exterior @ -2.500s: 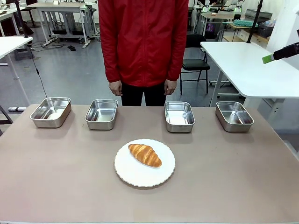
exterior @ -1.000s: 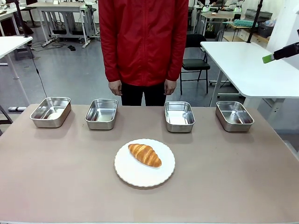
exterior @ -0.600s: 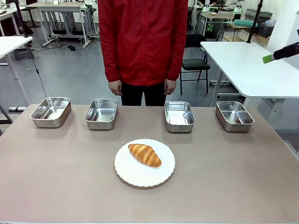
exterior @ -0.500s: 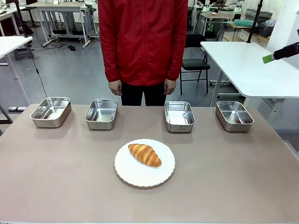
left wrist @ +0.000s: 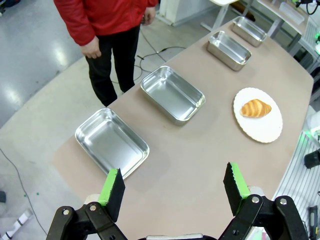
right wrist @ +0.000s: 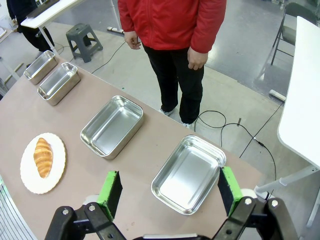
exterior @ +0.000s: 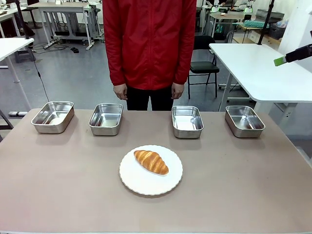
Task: Place the bread in the container.
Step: Place the Butter Roll into the Airtight Container indicated by the human.
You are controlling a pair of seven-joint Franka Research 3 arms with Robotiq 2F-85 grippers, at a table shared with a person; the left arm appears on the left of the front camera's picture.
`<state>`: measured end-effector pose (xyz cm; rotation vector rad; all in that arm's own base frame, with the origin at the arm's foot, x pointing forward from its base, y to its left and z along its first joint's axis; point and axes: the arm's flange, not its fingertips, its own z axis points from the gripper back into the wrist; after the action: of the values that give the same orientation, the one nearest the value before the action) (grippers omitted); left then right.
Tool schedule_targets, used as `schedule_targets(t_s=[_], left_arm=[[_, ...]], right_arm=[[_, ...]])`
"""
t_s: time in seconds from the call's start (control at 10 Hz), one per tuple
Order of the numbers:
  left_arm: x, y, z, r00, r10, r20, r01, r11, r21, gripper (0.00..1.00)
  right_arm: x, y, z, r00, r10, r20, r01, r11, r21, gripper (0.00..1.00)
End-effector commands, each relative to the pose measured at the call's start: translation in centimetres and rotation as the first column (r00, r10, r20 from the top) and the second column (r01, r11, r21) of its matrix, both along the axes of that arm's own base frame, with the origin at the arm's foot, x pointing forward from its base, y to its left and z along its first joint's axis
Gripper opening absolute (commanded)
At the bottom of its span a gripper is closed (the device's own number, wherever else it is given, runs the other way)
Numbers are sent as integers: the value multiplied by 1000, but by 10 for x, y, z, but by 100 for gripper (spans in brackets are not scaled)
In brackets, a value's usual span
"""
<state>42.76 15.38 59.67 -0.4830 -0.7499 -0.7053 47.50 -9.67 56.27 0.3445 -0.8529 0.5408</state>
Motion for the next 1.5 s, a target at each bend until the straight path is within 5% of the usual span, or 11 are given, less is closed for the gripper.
schedule_targets(t_s=[0.0,1.4], left_arm=[[-1,0,1,1000,-16,10,16,1000,3,100],[-1,0,1,1000,-16,10,16,1000,3,100]], right_arm=[[-1,0,0,1000,6,6,-6,1000,12,100],[-1,0,0,1000,6,6,-6,1000,12,100]])
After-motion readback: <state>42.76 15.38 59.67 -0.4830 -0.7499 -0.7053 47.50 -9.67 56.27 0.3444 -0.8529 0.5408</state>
